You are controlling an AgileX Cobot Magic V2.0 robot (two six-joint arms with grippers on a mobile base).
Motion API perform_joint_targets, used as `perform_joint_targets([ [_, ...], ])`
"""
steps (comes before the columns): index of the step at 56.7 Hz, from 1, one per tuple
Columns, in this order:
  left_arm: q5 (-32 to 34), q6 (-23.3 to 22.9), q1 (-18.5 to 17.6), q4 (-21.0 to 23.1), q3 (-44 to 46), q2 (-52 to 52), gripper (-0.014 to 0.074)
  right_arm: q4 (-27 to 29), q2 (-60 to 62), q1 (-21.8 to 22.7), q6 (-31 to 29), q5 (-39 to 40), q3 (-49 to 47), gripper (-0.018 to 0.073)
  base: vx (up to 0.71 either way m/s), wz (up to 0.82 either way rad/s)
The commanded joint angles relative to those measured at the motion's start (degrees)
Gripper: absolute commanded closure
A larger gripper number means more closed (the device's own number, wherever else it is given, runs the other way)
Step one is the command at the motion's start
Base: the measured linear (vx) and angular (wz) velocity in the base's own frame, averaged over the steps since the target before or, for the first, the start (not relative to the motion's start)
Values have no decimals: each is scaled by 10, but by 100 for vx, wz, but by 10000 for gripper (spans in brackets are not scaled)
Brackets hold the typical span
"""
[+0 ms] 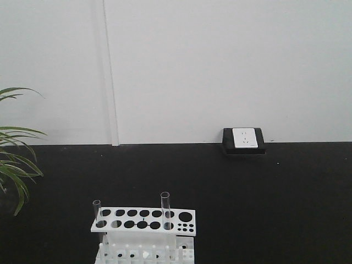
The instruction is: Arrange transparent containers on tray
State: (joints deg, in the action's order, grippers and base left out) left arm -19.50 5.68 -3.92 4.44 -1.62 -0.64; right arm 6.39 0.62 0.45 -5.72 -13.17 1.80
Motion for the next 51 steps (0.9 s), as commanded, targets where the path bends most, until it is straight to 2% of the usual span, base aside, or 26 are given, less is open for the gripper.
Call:
perform_joint_targets([
  [1, 44, 0, 0, 6, -17, -8, 603, 0, 2, 4, -3, 48, 4, 571, 0, 0],
  [51, 57, 1, 0, -3, -17, -8, 603, -7, 2, 4, -4, 48, 4, 571, 0, 0],
])
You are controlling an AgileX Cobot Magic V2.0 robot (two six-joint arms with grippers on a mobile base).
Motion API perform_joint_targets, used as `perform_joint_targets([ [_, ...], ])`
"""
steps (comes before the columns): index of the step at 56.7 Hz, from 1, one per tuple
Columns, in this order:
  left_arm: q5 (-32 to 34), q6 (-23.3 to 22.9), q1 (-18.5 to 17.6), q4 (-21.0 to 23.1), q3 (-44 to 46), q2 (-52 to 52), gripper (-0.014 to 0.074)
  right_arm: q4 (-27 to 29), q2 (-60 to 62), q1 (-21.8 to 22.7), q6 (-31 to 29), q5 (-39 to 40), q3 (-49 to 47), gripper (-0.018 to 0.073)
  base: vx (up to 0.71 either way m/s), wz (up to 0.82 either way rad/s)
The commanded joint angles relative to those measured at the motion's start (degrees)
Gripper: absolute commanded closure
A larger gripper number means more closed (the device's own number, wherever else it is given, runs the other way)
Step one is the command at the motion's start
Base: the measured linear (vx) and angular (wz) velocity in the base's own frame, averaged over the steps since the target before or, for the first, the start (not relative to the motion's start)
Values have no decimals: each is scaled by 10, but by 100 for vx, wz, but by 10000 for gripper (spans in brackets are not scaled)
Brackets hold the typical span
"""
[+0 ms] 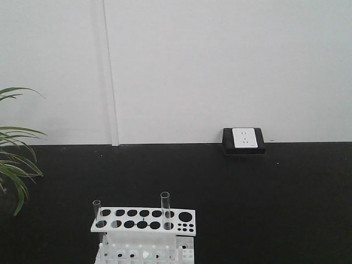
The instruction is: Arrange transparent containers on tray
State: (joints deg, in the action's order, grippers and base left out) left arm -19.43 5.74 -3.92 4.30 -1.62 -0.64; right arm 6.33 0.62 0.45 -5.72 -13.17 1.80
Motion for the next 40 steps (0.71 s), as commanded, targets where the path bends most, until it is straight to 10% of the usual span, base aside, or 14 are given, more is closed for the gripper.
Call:
perform_joint_targets([
  [1, 60, 1, 0, -3, -17, -8, 603, -6, 2, 4, -4, 48, 4, 571, 0, 0],
  [40, 141, 1, 0, -4, -16, -8, 603, -6, 2, 4, -3, 189, 4, 571, 0, 0],
])
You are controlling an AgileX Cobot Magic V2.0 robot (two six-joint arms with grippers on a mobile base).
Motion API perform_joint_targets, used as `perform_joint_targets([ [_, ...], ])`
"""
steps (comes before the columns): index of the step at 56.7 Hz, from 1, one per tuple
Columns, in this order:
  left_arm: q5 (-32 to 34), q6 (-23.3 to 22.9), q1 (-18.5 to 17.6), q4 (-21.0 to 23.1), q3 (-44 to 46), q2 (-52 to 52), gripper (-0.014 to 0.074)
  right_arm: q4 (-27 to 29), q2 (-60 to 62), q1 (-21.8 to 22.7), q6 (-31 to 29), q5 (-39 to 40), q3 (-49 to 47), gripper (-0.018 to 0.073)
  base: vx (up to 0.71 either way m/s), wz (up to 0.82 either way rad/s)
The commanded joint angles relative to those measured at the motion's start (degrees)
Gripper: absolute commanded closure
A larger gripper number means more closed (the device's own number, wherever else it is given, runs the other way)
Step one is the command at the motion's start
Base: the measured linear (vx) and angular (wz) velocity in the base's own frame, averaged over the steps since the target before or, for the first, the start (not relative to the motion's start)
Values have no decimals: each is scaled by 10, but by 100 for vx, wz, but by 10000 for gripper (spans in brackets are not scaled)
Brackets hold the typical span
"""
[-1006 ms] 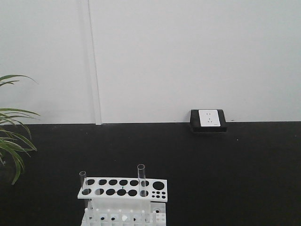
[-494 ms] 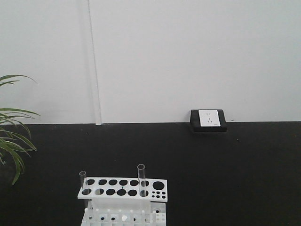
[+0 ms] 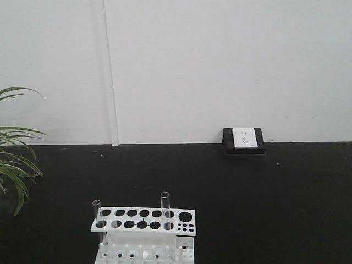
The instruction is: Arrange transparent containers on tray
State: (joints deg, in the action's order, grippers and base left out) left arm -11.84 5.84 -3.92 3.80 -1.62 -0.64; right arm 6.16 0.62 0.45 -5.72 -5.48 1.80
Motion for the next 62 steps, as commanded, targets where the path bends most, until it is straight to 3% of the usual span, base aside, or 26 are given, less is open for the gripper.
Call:
perform_joint_targets([
  [1, 73, 0, 0, 1, -15, -8, 603, -4, 2, 4, -4, 126, 4, 571, 0, 0],
  [8, 202, -1, 0, -2, -12, -8, 603, -3, 2, 4, -3, 218, 4, 571, 0, 0],
  [12, 298, -2, 0, -1, -4, -8, 603, -2, 2, 4, -2, 234, -4, 571, 0, 0],
  [17, 362, -2, 0, 13, 27, -8, 603, -2, 2, 4, -2, 232, -31, 571, 0, 0],
  [25, 296, 1, 0, 32, 131, 9, 603, -8, -8, 4, -17, 230, -106, 571, 0, 0],
  [29, 233, 12, 0, 26, 201, 42, 603, -8, -37, 4, -31, 229, -164, 571, 0, 0],
  [35, 193, 35, 0, 23, 307, 127, 603, -8, -107, 4, -49, 227, -263, 571, 0, 0],
  [49, 182, 33, 0, 27, 479, 337, 603, -7, -331, 4, -47, 200, -452, 571, 0, 0],
  [62, 201, 32, 0, 27, 512, 451, 603, -5, -450, 4, -17, 198, -510, 571, 0, 0],
])
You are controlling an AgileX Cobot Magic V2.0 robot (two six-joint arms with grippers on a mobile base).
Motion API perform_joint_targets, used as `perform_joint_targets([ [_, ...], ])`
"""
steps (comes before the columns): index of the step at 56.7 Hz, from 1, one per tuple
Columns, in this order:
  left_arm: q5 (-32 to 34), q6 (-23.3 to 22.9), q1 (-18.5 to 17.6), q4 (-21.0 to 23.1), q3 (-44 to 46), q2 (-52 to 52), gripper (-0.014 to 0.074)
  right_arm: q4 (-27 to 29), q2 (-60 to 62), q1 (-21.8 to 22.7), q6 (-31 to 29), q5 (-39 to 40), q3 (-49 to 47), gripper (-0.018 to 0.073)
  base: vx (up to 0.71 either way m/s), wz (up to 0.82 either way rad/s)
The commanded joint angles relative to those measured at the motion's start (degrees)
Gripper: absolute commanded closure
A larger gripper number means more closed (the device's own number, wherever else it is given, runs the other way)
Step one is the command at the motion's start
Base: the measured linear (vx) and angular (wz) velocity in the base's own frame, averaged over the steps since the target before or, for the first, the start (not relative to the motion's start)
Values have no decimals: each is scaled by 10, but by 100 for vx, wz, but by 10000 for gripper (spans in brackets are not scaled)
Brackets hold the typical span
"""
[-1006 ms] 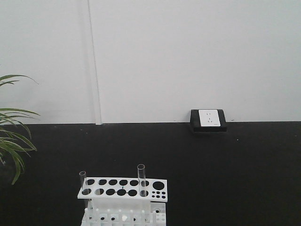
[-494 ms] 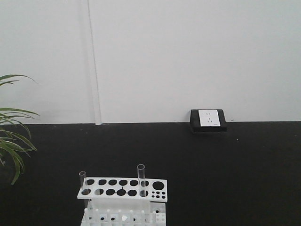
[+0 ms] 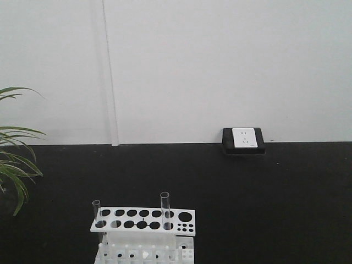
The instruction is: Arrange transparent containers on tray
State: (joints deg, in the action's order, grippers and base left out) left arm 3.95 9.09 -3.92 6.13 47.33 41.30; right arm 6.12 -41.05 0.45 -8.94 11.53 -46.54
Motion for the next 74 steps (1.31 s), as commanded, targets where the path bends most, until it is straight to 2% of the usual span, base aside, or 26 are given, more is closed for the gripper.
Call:
perform_joint_targets([
  [1, 43, 0, 0, 4, 22, 35, 603, -5, -37, 4, 18, 28, -27, 571, 0, 0],
  [15, 41, 0, 0, 4, 21, 59, 569, -6, -59, 4, 23, 28, -26, 557, 0, 0],
  [27, 38, 0, 0, 4, 21, 63, 440, -6, -59, 4, 23, 27, -26, 445, 0, 0],
  [32, 35, -2, 0, 4, 21, 65, 354, -5, -59, 4, 23, 22, -26, 344, 0, 0],
  [45, 27, -4, 0, 4, 21, 66, 72, -5, -60, 4, 24, -2, -26, -1, 0, 0],
  [51, 29, -4, 0, 4, 21, 66, 4, -5, -61, 4, 23, -2, -26, -118, 0, 0],
  [58, 30, -4, 0, 4, 21, 65, -17, -5, -61, 4, 23, -2, -26, -171, 0, 0],
  [63, 42, -7, 0, 5, 21, 61, -7, -3, -61, 4, 28, 1, -26, -167, 0, 0],
  [70, 55, -37, 0, 5, 21, 61, 20, 0, -61, 4, 55, 6, -25, -146, 0, 0],
  [74, 54, -40, 0, 4, 20, 61, 37, -5, -69, -9, 58, 3, -25, -125, 0, 0],
])
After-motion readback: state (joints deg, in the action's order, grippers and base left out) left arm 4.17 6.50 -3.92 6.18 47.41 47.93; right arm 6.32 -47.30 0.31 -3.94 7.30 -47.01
